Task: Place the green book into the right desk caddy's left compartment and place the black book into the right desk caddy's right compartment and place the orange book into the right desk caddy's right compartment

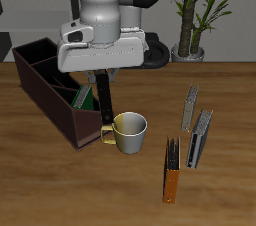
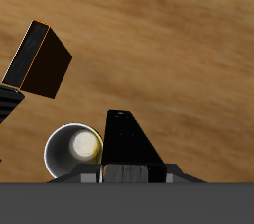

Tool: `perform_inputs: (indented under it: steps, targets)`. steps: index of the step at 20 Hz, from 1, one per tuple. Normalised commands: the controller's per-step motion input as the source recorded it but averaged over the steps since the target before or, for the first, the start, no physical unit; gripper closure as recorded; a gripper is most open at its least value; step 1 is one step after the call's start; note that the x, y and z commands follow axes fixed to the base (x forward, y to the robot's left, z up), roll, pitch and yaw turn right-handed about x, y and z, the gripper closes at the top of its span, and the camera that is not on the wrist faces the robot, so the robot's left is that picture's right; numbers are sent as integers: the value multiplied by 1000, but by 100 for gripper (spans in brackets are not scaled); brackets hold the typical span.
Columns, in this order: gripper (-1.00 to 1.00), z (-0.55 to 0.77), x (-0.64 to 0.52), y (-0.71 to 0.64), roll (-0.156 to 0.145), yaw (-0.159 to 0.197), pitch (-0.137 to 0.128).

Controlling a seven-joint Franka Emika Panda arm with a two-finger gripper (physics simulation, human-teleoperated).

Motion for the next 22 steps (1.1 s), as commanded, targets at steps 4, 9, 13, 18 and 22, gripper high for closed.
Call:
perform_inputs:
  steps: [4,9,13,18,22]
  targets:
    - [100,250,-578,-104,75,110,-27]
    - [100,191,-587,-107,67,91,-27]
    - [100,87,-469,-122,87,86,9]
    - [100,-6,-294,-182,-4,73,26]
    - [100,-49,-324,-136,13,103,-5]
